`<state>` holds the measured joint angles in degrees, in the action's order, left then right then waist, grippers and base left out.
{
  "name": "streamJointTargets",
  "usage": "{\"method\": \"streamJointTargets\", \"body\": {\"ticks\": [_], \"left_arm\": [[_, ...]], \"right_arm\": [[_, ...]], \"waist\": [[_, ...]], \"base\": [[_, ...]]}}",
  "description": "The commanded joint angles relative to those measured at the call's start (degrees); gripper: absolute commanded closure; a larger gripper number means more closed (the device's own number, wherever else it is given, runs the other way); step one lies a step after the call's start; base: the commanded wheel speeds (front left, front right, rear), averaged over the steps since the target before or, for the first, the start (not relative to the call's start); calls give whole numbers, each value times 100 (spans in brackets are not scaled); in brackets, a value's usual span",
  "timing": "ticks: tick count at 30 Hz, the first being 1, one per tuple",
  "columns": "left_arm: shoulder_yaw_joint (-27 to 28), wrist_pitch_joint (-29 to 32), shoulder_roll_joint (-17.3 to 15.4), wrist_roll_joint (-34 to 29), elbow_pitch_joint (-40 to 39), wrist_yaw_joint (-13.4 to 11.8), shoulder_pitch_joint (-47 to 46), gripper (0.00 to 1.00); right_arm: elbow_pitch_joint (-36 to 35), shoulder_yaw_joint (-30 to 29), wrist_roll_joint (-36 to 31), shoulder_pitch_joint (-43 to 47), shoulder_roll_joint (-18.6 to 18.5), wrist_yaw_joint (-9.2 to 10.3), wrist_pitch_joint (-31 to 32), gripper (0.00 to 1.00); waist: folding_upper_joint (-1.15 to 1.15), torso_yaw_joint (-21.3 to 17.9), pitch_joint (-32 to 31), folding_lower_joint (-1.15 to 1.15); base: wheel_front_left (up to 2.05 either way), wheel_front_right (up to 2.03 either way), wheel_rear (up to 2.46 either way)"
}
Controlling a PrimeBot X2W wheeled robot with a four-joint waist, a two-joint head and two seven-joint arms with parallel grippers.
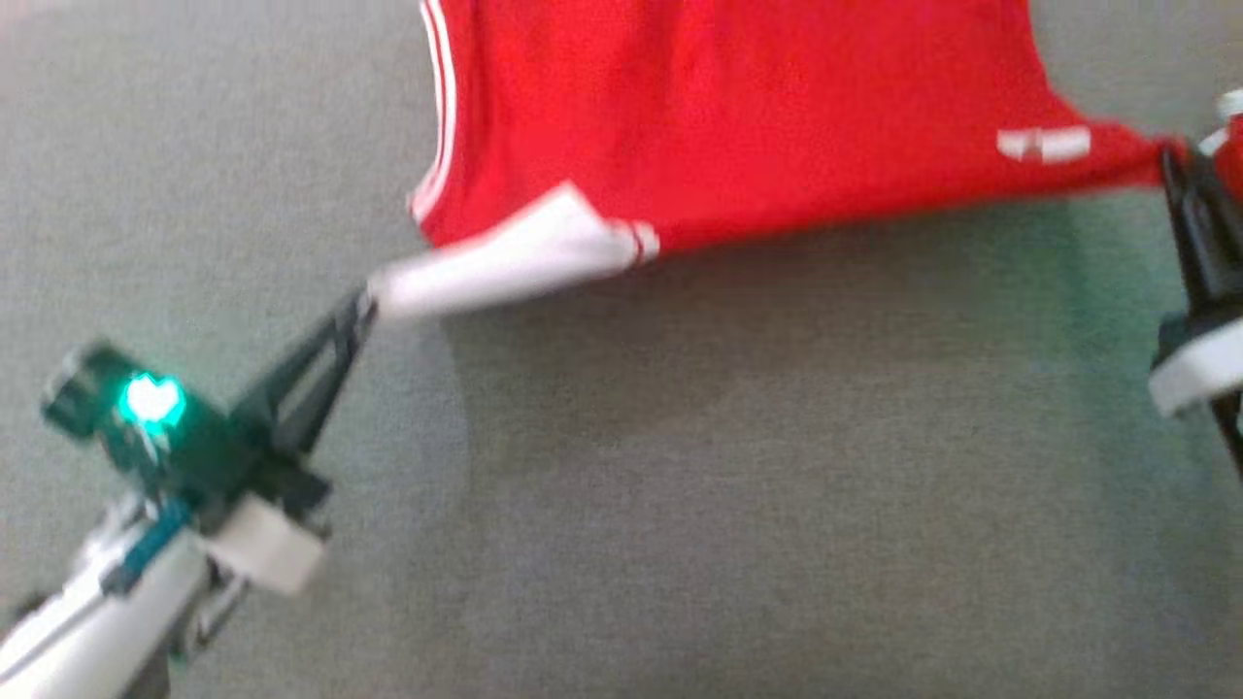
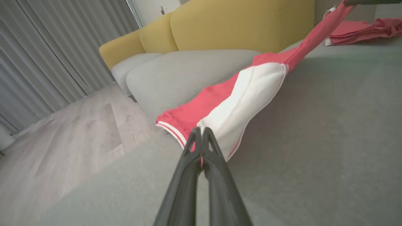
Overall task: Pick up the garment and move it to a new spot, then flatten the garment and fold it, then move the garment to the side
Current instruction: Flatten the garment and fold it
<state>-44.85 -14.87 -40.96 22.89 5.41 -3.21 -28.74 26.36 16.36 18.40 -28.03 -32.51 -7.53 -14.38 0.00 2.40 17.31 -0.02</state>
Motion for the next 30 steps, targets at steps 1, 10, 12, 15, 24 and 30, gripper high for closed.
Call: {"method": "streamJointTargets", "body": {"ticks": [1, 10, 12, 15, 24, 30], "left_arm": [[258, -12, -340, 78, -201, -113, 77, 100], [-64, 122, -538, 351, -513, -305, 1319, 100], [-72, 148, -584, 316, -575, -348, 1340, 100], [-62, 170, -527, 152, -589, -384, 1097, 100], [-35, 82, -51, -832, 290, -110, -797, 100], [-7, 26, 246, -1262, 1069, 146, -2029, 100]], "right_arm": [[-272, -88, 57, 300, -160, 4, -62, 100], [-846, -285, 211, 1711, -292, 4, -62, 100], [-923, -355, 225, 1791, -282, 4, -62, 100], [-973, -475, 237, 1740, -190, 4, -51, 100], [-725, -646, 167, 959, 46, 4, -32, 100], [-380, -392, 64, 212, -4, 4, 12, 100]], "waist": [[0, -108, -196, 2], [0, -170, -242, 2], [0, -168, -186, 2], [0, -135, -71, 2], [0, 12, 445, 2], [0, -26, 784, 2]], "base": [[0, 0, 0], [0, 0, 0], [0, 0, 0], [0, 0, 0], [0, 0, 0], [0, 0, 0]]}}
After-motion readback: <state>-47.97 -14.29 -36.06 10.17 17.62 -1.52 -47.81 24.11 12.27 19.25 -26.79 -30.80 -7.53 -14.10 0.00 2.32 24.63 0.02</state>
